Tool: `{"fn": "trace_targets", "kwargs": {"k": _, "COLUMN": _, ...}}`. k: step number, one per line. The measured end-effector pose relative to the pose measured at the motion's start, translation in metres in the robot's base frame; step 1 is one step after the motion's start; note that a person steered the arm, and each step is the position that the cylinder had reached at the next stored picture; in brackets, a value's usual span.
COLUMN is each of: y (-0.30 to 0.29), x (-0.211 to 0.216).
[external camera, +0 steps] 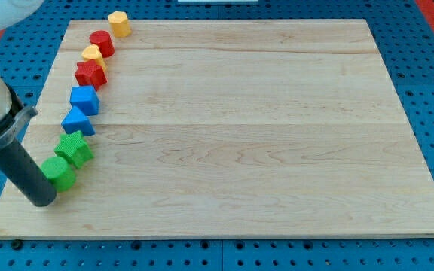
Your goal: Separate the blue triangle from line of blocks
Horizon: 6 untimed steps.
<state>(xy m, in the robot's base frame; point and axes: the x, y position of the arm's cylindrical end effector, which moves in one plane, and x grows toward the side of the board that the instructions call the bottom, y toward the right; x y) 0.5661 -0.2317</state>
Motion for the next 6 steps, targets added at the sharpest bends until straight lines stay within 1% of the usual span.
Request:
{"fn": "trace_targets", "kwargs": {"k": 1, "y": -0.003, "x": 0.0}}
{"fn": "trace_targets", "kwargs": {"k": 2, "y": -0.072, "x": -0.007}}
{"fn": "trace_targets", "kwargs": {"k": 3, "y": -0.058, "x": -0.056}}
{"fn": "trace_targets", "kwargs": {"k": 4, "y": -0.008, "x": -0.104}}
{"fn": "trace_targets", "kwargs": {"k": 5, "y": 0.01, "x": -0.121}}
{"fn": "trace_targets", "kwargs": {"k": 6, "y": 0.03, "x": -0.124}}
